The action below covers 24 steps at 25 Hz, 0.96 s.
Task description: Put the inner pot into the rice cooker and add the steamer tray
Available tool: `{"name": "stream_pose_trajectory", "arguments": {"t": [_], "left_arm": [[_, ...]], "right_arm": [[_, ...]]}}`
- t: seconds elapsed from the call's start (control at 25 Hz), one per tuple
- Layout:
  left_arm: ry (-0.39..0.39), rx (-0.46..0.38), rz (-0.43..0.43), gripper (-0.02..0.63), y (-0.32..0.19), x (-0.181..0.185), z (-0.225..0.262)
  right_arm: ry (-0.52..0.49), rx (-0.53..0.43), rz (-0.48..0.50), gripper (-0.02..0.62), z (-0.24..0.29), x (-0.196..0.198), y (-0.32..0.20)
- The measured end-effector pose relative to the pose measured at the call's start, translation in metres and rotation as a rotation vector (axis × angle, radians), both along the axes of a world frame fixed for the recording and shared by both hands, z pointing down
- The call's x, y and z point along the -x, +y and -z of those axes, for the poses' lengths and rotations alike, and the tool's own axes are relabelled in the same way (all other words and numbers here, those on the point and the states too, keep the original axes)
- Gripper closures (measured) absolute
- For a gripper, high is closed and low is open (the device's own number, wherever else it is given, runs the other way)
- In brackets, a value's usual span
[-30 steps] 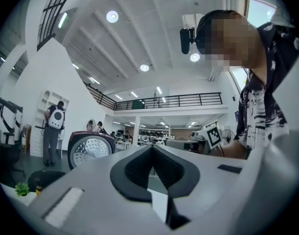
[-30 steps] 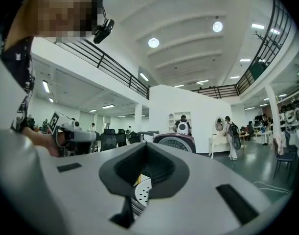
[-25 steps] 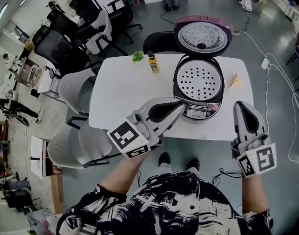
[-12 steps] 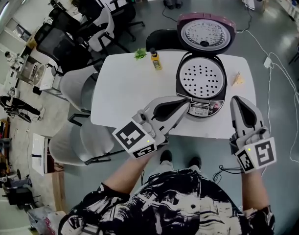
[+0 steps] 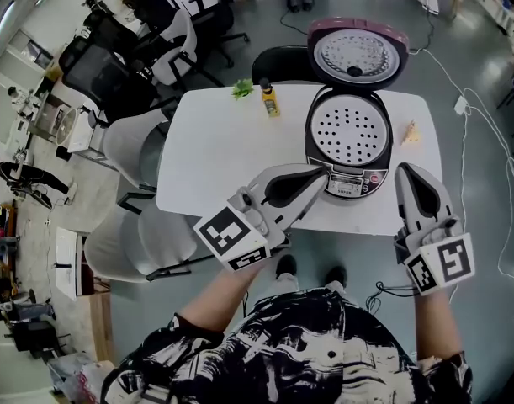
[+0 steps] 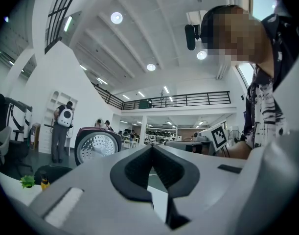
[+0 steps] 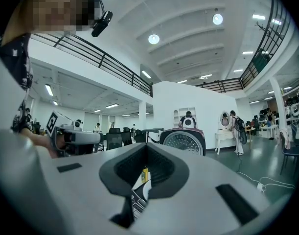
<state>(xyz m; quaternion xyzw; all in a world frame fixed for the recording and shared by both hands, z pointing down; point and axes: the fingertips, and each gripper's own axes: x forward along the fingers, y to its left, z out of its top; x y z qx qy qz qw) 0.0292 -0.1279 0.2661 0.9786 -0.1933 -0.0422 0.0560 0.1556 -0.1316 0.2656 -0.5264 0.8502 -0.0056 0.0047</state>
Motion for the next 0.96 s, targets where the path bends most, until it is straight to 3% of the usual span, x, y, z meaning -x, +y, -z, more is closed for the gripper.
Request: {"name": "stream_pose_trajectory", "arguments": {"t": [0.96], "left_arm": [[0.002,0.003,0.001,0.601,0.0005,0.0055,0.0024]], "right_arm": [[0.024,0.014,0.016,0.598,-0.0014,0.0074,-0.0008]]}}
